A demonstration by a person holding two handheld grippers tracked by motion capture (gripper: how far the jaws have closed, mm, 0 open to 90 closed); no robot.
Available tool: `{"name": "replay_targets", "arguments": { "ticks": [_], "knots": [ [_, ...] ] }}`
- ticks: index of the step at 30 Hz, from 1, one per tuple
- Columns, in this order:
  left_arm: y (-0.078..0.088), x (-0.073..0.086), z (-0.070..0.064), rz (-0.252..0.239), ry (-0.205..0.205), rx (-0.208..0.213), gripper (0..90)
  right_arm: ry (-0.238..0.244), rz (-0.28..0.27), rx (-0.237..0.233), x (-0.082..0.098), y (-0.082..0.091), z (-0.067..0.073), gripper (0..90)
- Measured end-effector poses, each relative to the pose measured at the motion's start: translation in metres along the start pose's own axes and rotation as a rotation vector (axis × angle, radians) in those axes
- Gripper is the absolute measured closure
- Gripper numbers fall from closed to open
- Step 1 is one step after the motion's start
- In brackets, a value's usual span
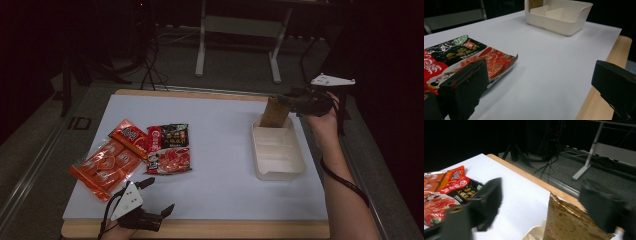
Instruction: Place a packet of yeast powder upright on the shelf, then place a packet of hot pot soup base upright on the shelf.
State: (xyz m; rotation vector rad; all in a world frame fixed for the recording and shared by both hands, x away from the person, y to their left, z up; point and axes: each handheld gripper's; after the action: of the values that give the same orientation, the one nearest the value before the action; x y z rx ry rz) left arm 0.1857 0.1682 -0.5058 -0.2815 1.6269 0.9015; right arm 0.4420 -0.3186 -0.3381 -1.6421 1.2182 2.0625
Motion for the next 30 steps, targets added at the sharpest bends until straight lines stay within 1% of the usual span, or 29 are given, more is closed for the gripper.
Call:
{"name": "replay_targets", "arguments": {
  "ticks": [1, 2, 4, 5, 6, 7, 9, 10, 11, 12, 13, 15, 16, 17, 18, 19, 20, 21, 22, 23, 24, 25, 26, 27, 28, 30],
  "knots": [
    [0.000, -0.001, 0.000, 0.003, -0.001, 0.006, 1.8, 0.000, -0.001, -0.005, 0.001, 0.000, 0.002, 12.1],
    [0.000, -0.001, 0.000, 0.004, -0.006, 0.006, 1.8, -0.004, -0.007, -0.023, 0.002, 0.000, 0.006, 11.5],
    [0.000, -0.003, 0.000, -0.005, -0.015, 0.006, 1.8, -0.001, -0.027, -0.033, 0.005, 0.003, 0.012, 10.0],
    [0.001, -0.004, 0.000, -0.009, -0.017, 0.006, 1.8, 0.003, -0.037, -0.043, 0.007, 0.004, 0.015, 10.0],
    [0.002, -0.005, 0.000, -0.017, -0.021, 0.006, 1.8, 0.000, -0.035, -0.052, 0.009, 0.005, 0.019, 10.0],
    [0.002, -0.007, -0.001, -0.027, -0.017, 0.019, 1.8, 0.007, -0.043, -0.058, 0.010, 0.006, 0.022, 10.0],
    [0.004, -0.011, -0.002, -0.039, -0.021, 0.027, 1.8, 0.043, -0.055, -0.046, 0.013, 0.010, 0.033, 10.5],
    [0.004, -0.013, -0.003, -0.040, -0.026, 0.032, 2.2, 0.040, -0.060, -0.056, 0.015, 0.012, 0.037, 13.2],
    [0.005, -0.015, -0.003, -0.040, -0.033, 0.037, 2.5, 0.037, -0.069, -0.071, 0.017, 0.013, 0.041, 13.6],
    [0.006, -0.017, -0.004, -0.041, -0.039, 0.045, 2.5, 0.046, -0.071, -0.068, 0.018, 0.014, 0.045, 14.2],
    [0.006, -0.020, -0.005, -0.047, -0.035, 0.057, 2.5, 0.057, -0.079, -0.056, 0.020, 0.016, 0.050, 15.0],
    [0.008, -0.024, -0.005, -0.048, -0.025, 0.077, 2.5, 0.055, -0.092, -0.087, 0.024, 0.020, 0.058, 15.1],
    [0.009, -0.026, -0.005, -0.047, -0.027, 0.073, 2.5, 0.061, -0.110, -0.083, 0.027, 0.023, 0.063, 15.6],
    [0.009, -0.027, -0.005, -0.040, -0.024, 0.067, 2.5, 0.063, -0.117, -0.096, 0.028, 0.025, 0.067, 15.6],
    [0.009, -0.029, -0.004, -0.031, -0.019, 0.066, 2.5, 0.070, -0.111, -0.110, 0.029, 0.027, 0.070, 15.6],
    [0.010, -0.030, -0.002, -0.029, -0.008, 0.077, 2.5, 0.075, -0.106, -0.109, 0.030, 0.028, 0.073, 15.6],
    [0.010, -0.031, -0.001, -0.026, -0.006, 0.074, 2.4, 0.088, -0.092, -0.107, 0.032, 0.029, 0.077, 15.6],
    [0.010, -0.032, 0.000, -0.018, -0.011, 0.066, 2.5, 0.098, -0.082, -0.114, 0.034, 0.030, 0.081, 16.1],
    [0.011, -0.033, 0.002, -0.017, -0.011, 0.068, 2.5, 0.105, -0.077, -0.120, 0.036, 0.030, 0.084, 16.8],
    [0.011, -0.034, 0.003, -0.020, -0.010, 0.063, 2.4, 0.111, -0.069, -0.123, 0.038, 0.031, 0.087, 15.2],
    [0.011, -0.035, 0.004, -0.020, -0.010, 0.056, 2.5, 0.120, -0.066, -0.114, 0.040, 0.031, 0.090, 14.3],
    [0.012, -0.038, 0.006, -0.020, -0.008, 0.056, 2.5, 0.129, -0.073, -0.108, 0.042, 0.033, 0.093, 15.0],
    [0.012, -0.039, 0.007, -0.021, -0.009, 0.052, 2.4, 0.138, -0.096, -0.109, 0.044, 0.035, 0.097, 15.1],
    [0.012, -0.041, 0.009, -0.019, -0.015, 0.040, 2.4, 0.142, -0.112, -0.113, 0.046, 0.037, 0.099, 15.0],
    [0.012, -0.044, 0.011, -0.013, -0.017, 0.037, 2.4, 0.139, -0.122, -0.118, 0.048, 0.039, 0.102, 15.0],
    [0.012, -0.047, 0.014, -0.020, -0.015, 0.031, 2.3, 0.123, -0.129, -0.147, 0.052, 0.041, 0.107, 14.4]
  ]
}}
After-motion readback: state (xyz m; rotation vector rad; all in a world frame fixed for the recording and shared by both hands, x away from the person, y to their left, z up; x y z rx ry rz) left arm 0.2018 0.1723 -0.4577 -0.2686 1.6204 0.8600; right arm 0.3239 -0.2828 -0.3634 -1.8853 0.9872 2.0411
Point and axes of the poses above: each handheld gripper's, and its own axes: y roughly backward along the jaws, x roughly out of its underside, z roughly to its left, and after that the axes turned 4 degrees about z, right-handed
